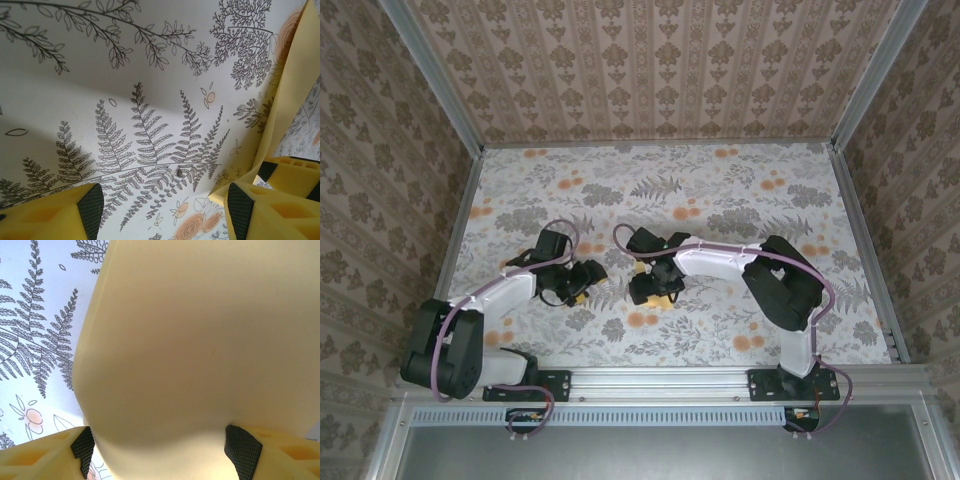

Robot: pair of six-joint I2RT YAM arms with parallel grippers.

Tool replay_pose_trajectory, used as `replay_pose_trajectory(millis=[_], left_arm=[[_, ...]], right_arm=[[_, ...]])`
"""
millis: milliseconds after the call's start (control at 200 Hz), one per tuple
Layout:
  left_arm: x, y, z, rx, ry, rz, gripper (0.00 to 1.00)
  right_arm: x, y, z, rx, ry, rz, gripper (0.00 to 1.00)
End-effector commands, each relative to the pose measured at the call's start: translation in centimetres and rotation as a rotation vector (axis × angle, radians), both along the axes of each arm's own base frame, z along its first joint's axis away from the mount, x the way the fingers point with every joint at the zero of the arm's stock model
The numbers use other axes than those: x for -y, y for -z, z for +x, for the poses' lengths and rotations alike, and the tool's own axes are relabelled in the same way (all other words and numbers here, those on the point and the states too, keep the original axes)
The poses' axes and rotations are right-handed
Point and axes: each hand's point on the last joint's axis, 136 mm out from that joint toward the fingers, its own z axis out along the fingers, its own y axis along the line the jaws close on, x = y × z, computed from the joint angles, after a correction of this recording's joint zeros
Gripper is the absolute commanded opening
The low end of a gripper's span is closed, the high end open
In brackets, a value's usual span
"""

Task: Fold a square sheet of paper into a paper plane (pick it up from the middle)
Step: Fold the triangle a second time at the center of the table.

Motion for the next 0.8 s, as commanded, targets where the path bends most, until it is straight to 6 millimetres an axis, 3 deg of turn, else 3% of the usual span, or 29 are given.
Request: replay_pose_trajectory(millis=[0, 275, 570, 795], left_arm=[[0.5, -0.3, 0.0, 0.008, 0.036, -0.004, 0.7], [0.8, -0.4, 0.0, 0.012, 0.052, -0.008, 0.7], [0.9, -0.3, 0.1, 0.011, 0.052, -0.003, 0.7], [1.1, -0.5, 0.3, 0.015, 0.057, -0.007, 0.7]], right_arm=[[2.5, 3.3, -2.0, -0.1, 0.001, -0.085, 0.78], [3.4, 3.7, -1.9, -0.097, 0.012, -0.12, 0.77], [4.9, 4.4, -1.7, -0.044, -0.021, -0.304, 0.79], [5.7, 5.2, -1.7, -0.048, -0.007, -0.356, 0.65]])
